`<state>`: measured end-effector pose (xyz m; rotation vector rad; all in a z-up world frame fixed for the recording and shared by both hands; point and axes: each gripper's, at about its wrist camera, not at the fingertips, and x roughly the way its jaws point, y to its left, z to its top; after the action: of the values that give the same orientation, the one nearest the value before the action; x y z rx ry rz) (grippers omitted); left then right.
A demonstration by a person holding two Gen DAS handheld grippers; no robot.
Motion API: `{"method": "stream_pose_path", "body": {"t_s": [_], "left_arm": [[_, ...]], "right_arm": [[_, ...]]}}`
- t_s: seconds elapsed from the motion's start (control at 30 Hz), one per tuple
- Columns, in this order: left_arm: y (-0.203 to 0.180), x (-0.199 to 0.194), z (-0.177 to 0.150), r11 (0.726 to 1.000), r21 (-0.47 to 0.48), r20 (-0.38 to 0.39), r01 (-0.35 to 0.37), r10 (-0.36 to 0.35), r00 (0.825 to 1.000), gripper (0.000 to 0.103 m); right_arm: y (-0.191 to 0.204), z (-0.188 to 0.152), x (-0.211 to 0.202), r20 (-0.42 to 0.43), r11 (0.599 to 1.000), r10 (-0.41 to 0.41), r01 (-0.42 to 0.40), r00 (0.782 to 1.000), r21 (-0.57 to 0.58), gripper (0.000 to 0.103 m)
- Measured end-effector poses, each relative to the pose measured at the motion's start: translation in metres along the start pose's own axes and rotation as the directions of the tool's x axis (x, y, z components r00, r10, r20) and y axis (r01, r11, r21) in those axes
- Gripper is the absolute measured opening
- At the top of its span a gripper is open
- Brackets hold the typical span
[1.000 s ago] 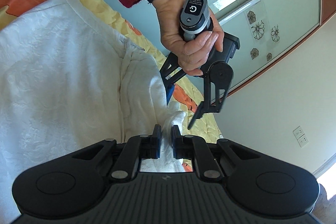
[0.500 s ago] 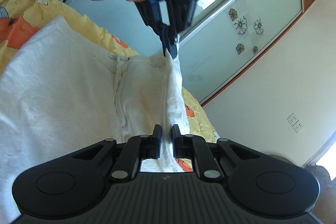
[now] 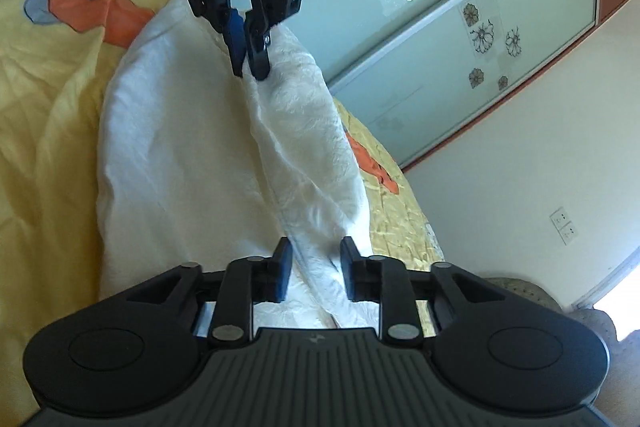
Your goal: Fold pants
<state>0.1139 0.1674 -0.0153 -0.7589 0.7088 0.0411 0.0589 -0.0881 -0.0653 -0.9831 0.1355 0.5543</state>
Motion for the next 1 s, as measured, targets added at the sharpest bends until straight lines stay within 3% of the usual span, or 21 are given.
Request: {"method": "stream_pose_path", "body": {"t_s": [0.13,0.23,0.3,0.33,0.4,0.43,0.47,0.5,0.77,0.87,1.0], "left_arm": [[0.005,-0.009,0.001,0.997,-0.064,0.055,0.034,-0.031,0.998,0.026],[0.002,-0.021,0.0,0.999,-0.039,0.134,0.032,-0.026,0.991,0.034],[-0.002,-0.026,0.0,1.0,-0.023,0.191,0.011,-0.007,0.982,0.048],[-0.003,-0.027,0.0,1.0,-0.02,0.209,0.005,0.0,0.978,0.049],[-0.002,-0.029,0.002,1.0,-0.023,0.236,-0.004,0.009,0.972,0.05],[-0.003,-0.028,0.004,1.0,-0.01,0.231,-0.019,0.02,0.973,0.048],[-0.005,-0.026,0.006,0.999,0.009,0.213,-0.038,0.035,0.976,0.017],[-0.005,-0.026,0.008,0.999,0.018,0.19,-0.041,0.037,0.981,0.008],[0.022,-0.05,0.013,0.992,0.08,0.119,-0.093,0.083,0.989,0.008],[0.033,-0.036,0.009,0.979,0.096,0.045,-0.182,0.178,0.983,0.008],[0.043,-0.037,0.011,0.981,0.069,0.021,-0.182,0.181,0.983,0.008]], "right_arm": [[-0.012,-0.013,0.006,-0.074,0.996,-0.062,0.066,0.995,0.059,0.038],[-0.029,-0.028,0.011,-0.144,0.986,-0.079,0.099,0.986,0.133,0.035],[-0.038,-0.033,0.011,-0.157,0.98,-0.08,0.107,0.984,0.171,0.02],[-0.04,-0.032,0.009,-0.155,0.977,-0.084,0.111,0.984,0.18,0.013],[-0.039,-0.03,0.003,-0.149,0.979,-0.088,0.113,0.985,0.172,0.009],[-0.038,-0.028,0.001,-0.15,0.981,-0.086,0.11,0.985,0.161,0.009],[-0.036,-0.027,-0.002,-0.151,0.983,-0.082,0.105,0.985,0.151,0.008],[-0.035,-0.026,-0.006,-0.152,0.985,-0.075,0.097,0.986,0.141,0.007],[-0.014,-0.003,-0.069,-0.125,0.992,0.062,-0.047,0.99,0.114,0.006],[0.001,0.001,-0.074,-0.134,0.986,0.135,-0.119,0.982,0.12,0.006],[0.019,0.001,-0.073,-0.165,0.983,0.165,-0.148,0.972,0.11,0.006]]}}
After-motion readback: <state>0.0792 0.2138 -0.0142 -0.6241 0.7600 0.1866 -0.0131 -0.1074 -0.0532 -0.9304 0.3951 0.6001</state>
